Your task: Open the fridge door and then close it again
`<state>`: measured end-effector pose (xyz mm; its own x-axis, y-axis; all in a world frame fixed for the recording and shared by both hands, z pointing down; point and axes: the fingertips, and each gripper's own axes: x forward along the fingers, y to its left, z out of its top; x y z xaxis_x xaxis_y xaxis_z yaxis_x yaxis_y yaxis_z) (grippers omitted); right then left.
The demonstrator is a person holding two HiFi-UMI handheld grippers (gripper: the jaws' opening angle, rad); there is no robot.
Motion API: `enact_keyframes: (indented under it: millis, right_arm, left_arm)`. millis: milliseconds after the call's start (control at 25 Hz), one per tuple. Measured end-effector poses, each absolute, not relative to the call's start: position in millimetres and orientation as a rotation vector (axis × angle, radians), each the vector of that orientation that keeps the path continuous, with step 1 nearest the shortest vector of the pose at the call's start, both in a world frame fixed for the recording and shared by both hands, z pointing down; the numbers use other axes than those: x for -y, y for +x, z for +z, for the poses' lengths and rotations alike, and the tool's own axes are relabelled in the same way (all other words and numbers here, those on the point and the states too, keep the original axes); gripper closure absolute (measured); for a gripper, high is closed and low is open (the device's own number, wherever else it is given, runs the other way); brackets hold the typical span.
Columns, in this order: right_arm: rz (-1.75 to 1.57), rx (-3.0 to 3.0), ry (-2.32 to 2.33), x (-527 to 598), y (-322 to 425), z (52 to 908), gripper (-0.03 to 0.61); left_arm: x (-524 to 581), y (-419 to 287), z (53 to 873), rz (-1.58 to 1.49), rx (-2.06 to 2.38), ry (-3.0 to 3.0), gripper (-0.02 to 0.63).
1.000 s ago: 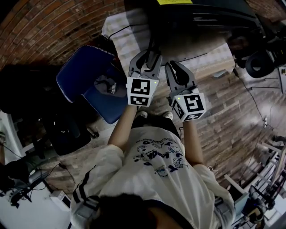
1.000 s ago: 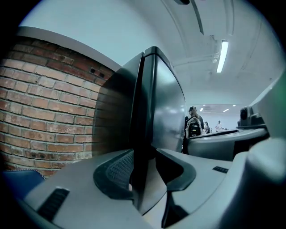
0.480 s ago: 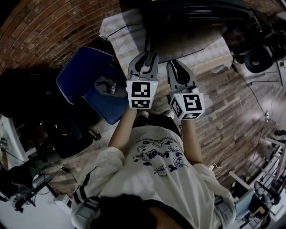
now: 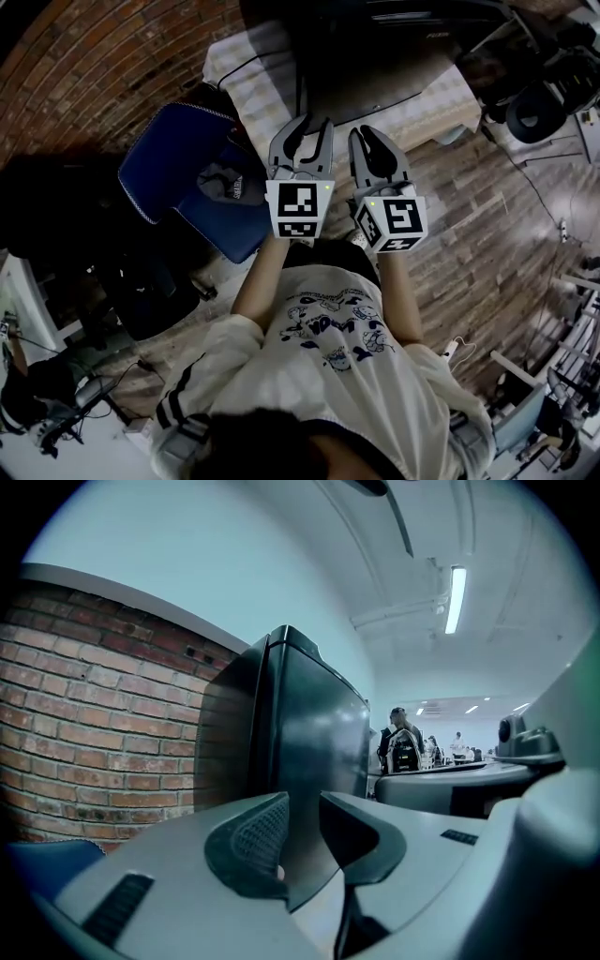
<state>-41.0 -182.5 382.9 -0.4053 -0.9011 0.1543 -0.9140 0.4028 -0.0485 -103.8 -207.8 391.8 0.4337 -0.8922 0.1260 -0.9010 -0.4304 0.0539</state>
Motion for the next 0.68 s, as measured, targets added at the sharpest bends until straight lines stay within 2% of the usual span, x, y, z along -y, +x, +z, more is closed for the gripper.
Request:
enact_keyframes:
  millis: [680]
  right_arm:
    - [0.175, 2.495, 1.769, 153.9, -25.5, 374.8, 0.508]
  left_arm:
    - [178.2, -93.5, 384.4, 0.118, 1.557, 2.609, 0.502]
